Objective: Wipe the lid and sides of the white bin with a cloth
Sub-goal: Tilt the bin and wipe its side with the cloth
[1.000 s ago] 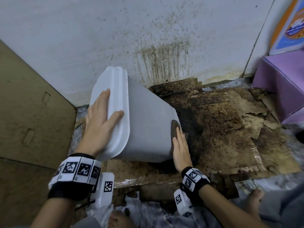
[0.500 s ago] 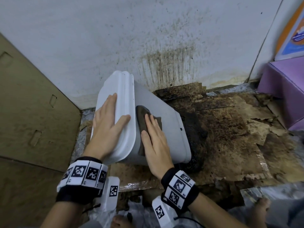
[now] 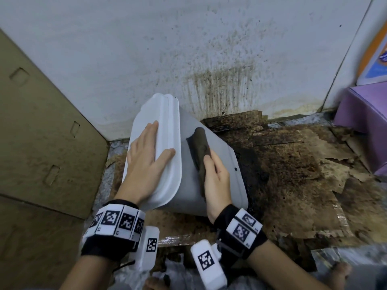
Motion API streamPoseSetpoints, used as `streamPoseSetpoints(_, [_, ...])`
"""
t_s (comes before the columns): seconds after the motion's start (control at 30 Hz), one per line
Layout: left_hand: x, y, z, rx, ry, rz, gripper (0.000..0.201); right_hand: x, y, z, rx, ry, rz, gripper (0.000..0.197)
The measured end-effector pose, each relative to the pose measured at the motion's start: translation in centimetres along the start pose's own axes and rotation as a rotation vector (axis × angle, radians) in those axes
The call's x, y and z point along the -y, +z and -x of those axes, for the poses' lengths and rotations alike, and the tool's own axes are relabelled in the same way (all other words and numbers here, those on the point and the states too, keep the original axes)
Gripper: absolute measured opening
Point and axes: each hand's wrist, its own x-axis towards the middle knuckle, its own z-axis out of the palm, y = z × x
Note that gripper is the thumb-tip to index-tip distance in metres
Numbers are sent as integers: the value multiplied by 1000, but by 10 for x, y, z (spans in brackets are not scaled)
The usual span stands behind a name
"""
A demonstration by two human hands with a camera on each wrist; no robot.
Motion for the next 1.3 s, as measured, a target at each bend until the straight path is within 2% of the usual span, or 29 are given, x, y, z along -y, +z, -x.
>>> streamPoseSetpoints(0.1, [-2,3,0,0,22,-12,87,20,9,-6,105,31,-105,35])
streamPoseSetpoints(0.23, [-3,5,-2,-2,27,-15,85,29,13,-18,298,-116,227,42])
streamPoseSetpoints(0.33, [0,3,-2,-5,23,-13,86,31,6,-25,435,-281,537,49])
streamPoseSetpoints(0.4, [1,4,-2,-8,30,-21,87,34,5,-28,483,-359,662,51])
streamPoseSetpoints(0.7, [5,0,-2,11,19,13,87,46,20,-81,534,-443,904,53])
streamPoseSetpoints(0.97, [9,-3,0,21,11,27,77,71,44,-124,534,-340,1069,55])
streamPoseSetpoints(1.3, [9,-2,0,18,22,32,84,70,55,-153,572,-242,1047,53])
